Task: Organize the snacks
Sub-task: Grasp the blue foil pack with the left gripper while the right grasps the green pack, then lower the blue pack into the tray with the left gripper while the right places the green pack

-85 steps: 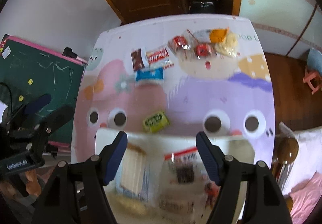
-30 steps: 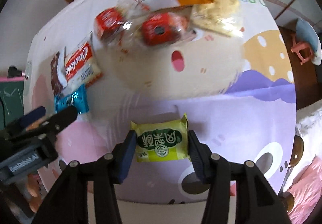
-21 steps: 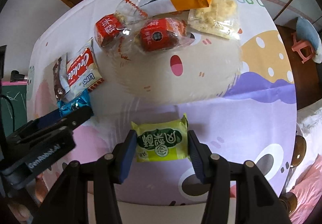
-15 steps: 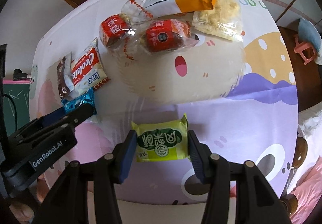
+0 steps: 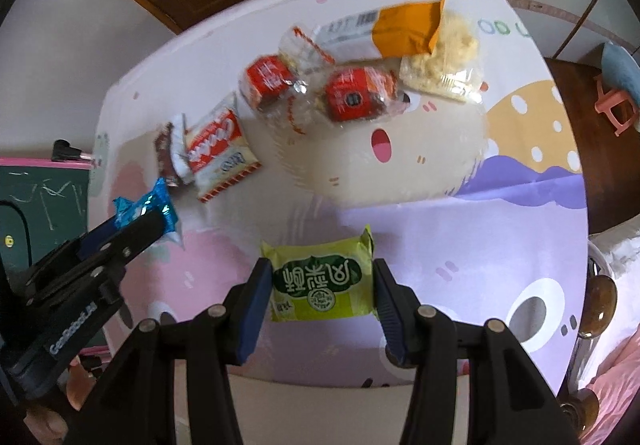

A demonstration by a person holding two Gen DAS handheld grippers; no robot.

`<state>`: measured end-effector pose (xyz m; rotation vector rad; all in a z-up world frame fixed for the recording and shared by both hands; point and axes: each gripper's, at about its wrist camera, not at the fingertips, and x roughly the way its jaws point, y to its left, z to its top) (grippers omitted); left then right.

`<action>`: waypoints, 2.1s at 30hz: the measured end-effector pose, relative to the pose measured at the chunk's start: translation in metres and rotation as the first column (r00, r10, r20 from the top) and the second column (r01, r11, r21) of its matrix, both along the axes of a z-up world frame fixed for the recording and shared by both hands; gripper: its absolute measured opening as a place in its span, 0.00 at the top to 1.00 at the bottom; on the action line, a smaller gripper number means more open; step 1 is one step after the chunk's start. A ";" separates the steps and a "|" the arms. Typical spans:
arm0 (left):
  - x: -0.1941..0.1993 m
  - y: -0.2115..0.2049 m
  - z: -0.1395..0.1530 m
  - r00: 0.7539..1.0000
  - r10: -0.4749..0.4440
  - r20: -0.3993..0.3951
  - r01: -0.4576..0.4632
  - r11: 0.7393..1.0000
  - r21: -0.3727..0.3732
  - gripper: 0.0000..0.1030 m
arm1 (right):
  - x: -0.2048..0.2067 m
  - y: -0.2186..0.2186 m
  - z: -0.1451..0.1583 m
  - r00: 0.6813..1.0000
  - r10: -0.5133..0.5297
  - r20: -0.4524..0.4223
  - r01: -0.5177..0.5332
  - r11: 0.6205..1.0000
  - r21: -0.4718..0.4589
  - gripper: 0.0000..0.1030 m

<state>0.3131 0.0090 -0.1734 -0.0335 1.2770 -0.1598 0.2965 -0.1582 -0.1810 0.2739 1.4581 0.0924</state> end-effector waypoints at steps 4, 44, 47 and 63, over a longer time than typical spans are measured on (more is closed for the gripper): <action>-0.024 0.011 0.038 0.998 -0.011 0.062 0.011 1.000 -0.005 0.64 | -0.011 -0.003 0.028 0.999 0.006 0.051 -0.007 1.000 0.020 0.51; -0.273 -0.002 0.040 0.996 -0.089 -0.030 0.087 0.995 -0.053 0.63 | -0.221 0.009 0.065 0.989 0.143 0.042 -0.144 0.989 0.032 0.51; -0.273 -0.006 0.036 0.995 -0.090 -0.034 0.088 0.995 -0.050 0.63 | -0.222 0.011 0.064 0.988 0.145 0.048 -0.145 0.989 0.006 0.51; -0.274 -0.009 0.036 0.999 -0.053 -0.011 0.053 0.998 -0.024 0.01 | -0.223 0.000 0.061 0.993 0.092 0.079 -0.093 0.996 0.016 0.31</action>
